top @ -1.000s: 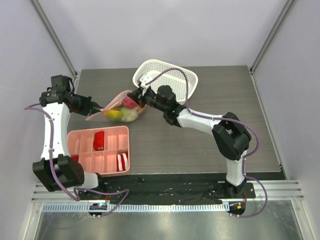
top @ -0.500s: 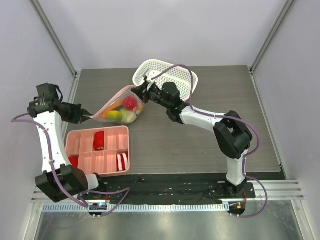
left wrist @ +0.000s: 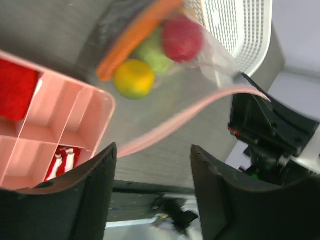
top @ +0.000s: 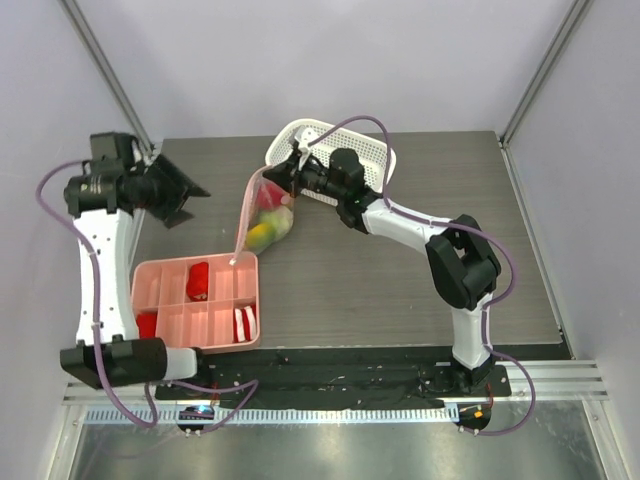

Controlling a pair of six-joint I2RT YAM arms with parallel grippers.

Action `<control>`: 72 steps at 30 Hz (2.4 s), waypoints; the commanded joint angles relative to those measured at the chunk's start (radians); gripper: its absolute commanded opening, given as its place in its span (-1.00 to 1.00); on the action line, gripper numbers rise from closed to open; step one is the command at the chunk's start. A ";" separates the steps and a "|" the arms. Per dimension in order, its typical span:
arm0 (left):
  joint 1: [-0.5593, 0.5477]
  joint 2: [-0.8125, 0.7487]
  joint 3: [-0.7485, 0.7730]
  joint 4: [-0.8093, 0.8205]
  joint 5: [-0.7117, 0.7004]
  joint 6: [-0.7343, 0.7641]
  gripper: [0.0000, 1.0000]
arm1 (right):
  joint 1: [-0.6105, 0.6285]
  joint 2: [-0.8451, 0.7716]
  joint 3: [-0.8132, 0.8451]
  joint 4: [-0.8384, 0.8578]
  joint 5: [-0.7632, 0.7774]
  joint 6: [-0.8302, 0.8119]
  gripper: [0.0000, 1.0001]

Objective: Open the zip-top bag and remove the fake food

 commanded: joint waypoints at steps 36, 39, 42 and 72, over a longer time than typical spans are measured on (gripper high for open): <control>-0.351 0.012 -0.232 0.234 -0.127 0.309 -0.31 | 0.004 0.028 0.118 -0.062 -0.229 0.043 -0.98; -0.352 0.033 -0.226 0.228 -0.137 0.309 -0.28 | 0.004 0.029 0.120 -0.062 -0.228 0.043 -0.98; -0.352 0.058 -0.223 0.237 -0.130 0.296 -0.25 | 0.006 0.034 0.126 -0.062 -0.230 0.052 -0.97; -0.349 0.183 0.168 0.102 -0.448 -0.013 -1.00 | 0.029 -0.142 0.235 -0.534 0.345 0.241 0.85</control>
